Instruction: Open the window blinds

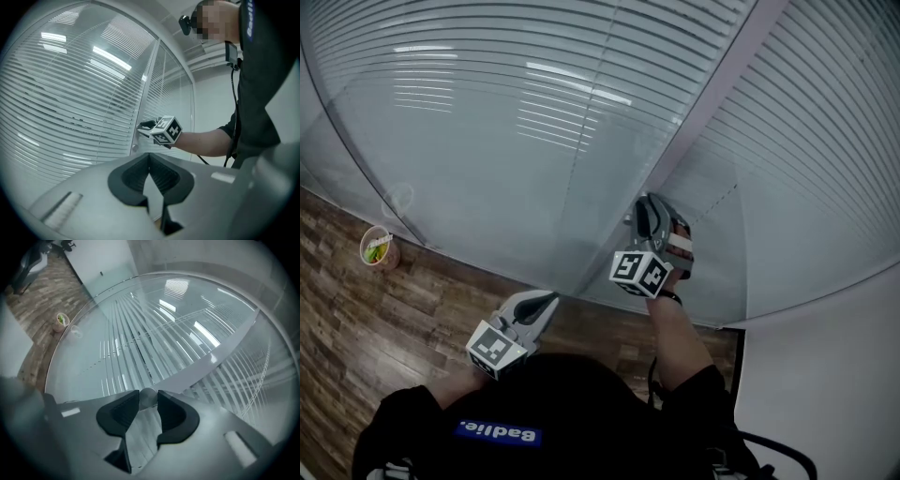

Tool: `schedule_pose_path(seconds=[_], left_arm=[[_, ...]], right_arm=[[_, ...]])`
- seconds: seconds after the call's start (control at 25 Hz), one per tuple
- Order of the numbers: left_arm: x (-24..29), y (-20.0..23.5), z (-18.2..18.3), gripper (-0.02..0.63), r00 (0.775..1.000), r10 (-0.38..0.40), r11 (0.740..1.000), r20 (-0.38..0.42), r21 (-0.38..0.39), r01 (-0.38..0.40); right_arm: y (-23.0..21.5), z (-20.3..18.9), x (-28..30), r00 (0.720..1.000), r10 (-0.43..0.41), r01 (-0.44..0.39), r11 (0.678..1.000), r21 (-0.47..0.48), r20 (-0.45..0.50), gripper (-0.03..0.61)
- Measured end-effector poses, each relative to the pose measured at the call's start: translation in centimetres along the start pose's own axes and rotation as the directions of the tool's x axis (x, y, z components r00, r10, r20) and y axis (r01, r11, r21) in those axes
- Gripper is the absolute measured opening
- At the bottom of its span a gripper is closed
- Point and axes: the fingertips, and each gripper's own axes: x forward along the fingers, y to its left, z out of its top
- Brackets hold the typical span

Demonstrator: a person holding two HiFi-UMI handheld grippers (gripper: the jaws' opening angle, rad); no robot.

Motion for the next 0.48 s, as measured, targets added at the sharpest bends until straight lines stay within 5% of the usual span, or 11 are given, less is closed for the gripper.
schedule_pose_path(seconds=[0.48], left_arm=[[-0.5, 0.5, -0.4, 0.0, 1.0, 0.011, 1.0, -0.008, 0.012, -0.011]], right_arm=[[0.1, -0.4, 0.0, 1.0, 0.015, -0.018, 0.955, 0.296, 0.012, 0.124]])
